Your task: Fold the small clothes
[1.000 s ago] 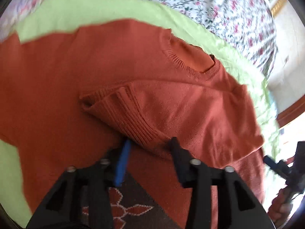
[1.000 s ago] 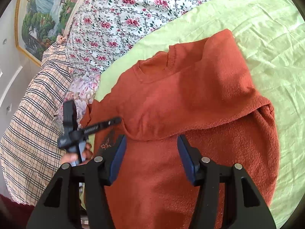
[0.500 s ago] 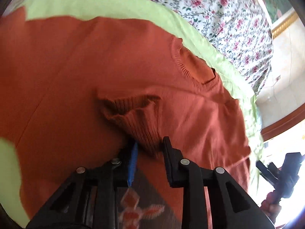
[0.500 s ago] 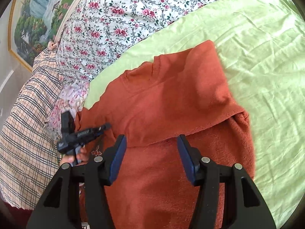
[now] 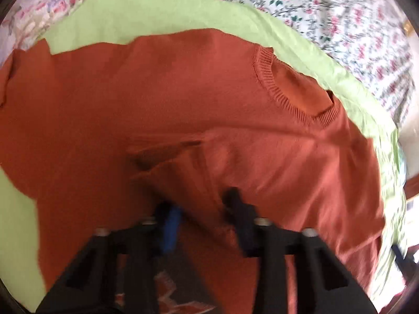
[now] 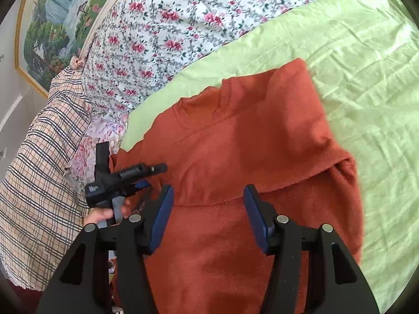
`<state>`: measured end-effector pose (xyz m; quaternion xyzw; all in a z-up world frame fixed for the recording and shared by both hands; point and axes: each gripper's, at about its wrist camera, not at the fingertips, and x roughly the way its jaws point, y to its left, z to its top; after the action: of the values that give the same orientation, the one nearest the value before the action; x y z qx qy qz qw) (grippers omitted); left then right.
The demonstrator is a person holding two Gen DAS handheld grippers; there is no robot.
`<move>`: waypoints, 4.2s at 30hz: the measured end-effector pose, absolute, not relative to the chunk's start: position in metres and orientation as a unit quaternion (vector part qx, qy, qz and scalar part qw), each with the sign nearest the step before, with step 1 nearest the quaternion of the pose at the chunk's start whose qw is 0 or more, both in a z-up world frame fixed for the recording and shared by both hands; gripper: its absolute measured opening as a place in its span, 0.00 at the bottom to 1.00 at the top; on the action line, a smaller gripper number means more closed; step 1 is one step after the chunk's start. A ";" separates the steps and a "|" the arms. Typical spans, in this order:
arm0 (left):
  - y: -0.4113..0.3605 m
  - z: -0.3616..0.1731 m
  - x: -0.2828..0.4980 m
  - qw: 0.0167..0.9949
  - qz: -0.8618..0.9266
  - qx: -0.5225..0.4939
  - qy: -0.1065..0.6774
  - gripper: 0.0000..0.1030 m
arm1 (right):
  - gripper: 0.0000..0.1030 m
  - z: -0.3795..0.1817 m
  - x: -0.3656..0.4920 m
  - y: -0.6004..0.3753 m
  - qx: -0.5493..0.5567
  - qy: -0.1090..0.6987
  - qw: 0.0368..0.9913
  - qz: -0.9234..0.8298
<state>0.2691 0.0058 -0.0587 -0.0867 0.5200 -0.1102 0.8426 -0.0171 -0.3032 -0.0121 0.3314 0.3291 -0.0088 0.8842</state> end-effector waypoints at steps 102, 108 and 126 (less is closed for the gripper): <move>-0.031 0.031 0.231 0.825 -0.329 -0.125 0.443 0.05 | 0.50 -0.033 -0.015 -0.272 0.301 0.377 0.876 0.017; -0.109 -0.016 0.244 0.784 -0.360 -0.108 0.494 0.07 | 0.50 -0.033 -0.034 -0.300 0.320 0.367 0.874 -0.017; 0.119 -0.016 0.173 0.881 -0.101 -0.125 0.445 0.51 | 0.63 -0.051 0.064 -0.296 0.280 0.376 0.883 -0.024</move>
<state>0.1727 0.1187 -0.0160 -0.1250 0.4452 -0.1006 0.8809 0.0635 -0.2956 -0.0512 0.2802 0.3755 -0.0240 0.8831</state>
